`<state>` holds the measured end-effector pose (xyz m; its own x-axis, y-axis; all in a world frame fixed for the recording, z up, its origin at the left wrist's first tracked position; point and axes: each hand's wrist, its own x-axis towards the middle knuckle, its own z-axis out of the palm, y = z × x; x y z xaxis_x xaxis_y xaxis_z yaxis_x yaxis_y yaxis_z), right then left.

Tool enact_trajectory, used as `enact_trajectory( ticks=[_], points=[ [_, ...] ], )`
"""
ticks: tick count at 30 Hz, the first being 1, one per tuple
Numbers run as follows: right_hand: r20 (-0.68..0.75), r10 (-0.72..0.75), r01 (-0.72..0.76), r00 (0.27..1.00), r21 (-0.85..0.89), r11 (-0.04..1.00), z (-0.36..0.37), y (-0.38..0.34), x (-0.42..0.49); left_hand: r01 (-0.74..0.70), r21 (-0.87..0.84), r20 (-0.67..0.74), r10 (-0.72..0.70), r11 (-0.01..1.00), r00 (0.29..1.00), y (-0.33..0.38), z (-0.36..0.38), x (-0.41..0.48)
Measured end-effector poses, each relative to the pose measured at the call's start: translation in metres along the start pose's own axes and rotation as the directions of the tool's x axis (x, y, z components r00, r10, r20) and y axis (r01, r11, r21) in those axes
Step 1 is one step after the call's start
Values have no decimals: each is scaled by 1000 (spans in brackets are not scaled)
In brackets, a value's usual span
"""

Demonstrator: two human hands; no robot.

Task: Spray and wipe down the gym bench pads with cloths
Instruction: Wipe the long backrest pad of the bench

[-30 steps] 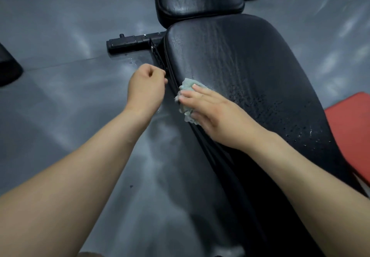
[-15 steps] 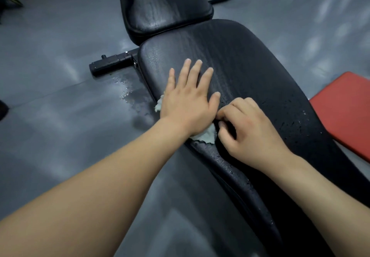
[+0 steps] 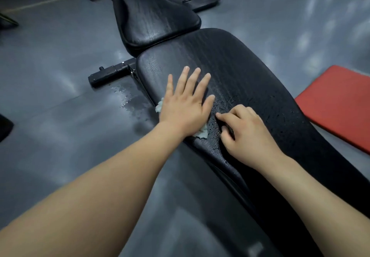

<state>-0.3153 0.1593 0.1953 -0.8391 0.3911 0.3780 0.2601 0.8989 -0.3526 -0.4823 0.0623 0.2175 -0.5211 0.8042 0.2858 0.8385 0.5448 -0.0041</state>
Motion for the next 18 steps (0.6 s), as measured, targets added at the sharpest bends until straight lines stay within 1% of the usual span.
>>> enact_trajectory(
  ticks=[2,4,6,7,8,10,11,12,18],
  points=[
    [29,1,-1,1000,4,1000,-6,0,-1,-16,-104,-32,12,994,999,-1,-12,0],
    [41,2,-3,999,22,1000,-11,0,-3,-25,-180,-151,-2,983,988,-3,-27,-7],
    [36,1,-2,999,17,1000,-13,4,-7,-68,-179,-243,23,982,970,-5,-38,-26],
    [24,-1,0,1000,16,1000,-12,6,-9,-114,-161,-243,73,980,967,-8,-37,-40],
    [5,-5,5,1000,22,1000,-11,8,-10,-163,-134,-210,133,978,969,-12,-34,-54],
    [-28,0,1,1000,39,999,-5,10,-10,-211,-84,-38,208,974,977,-19,-22,-75],
    [-38,2,-1,999,41,999,-3,11,-9,-201,-64,42,204,977,978,-20,-17,-79],
    [-42,0,2,999,42,999,-1,11,-9,-183,-54,90,188,982,978,-21,-14,-78],
    [-74,-34,39,997,64,997,4,18,-5,-149,-31,243,152,988,958,-16,-15,-21]
  ],
)
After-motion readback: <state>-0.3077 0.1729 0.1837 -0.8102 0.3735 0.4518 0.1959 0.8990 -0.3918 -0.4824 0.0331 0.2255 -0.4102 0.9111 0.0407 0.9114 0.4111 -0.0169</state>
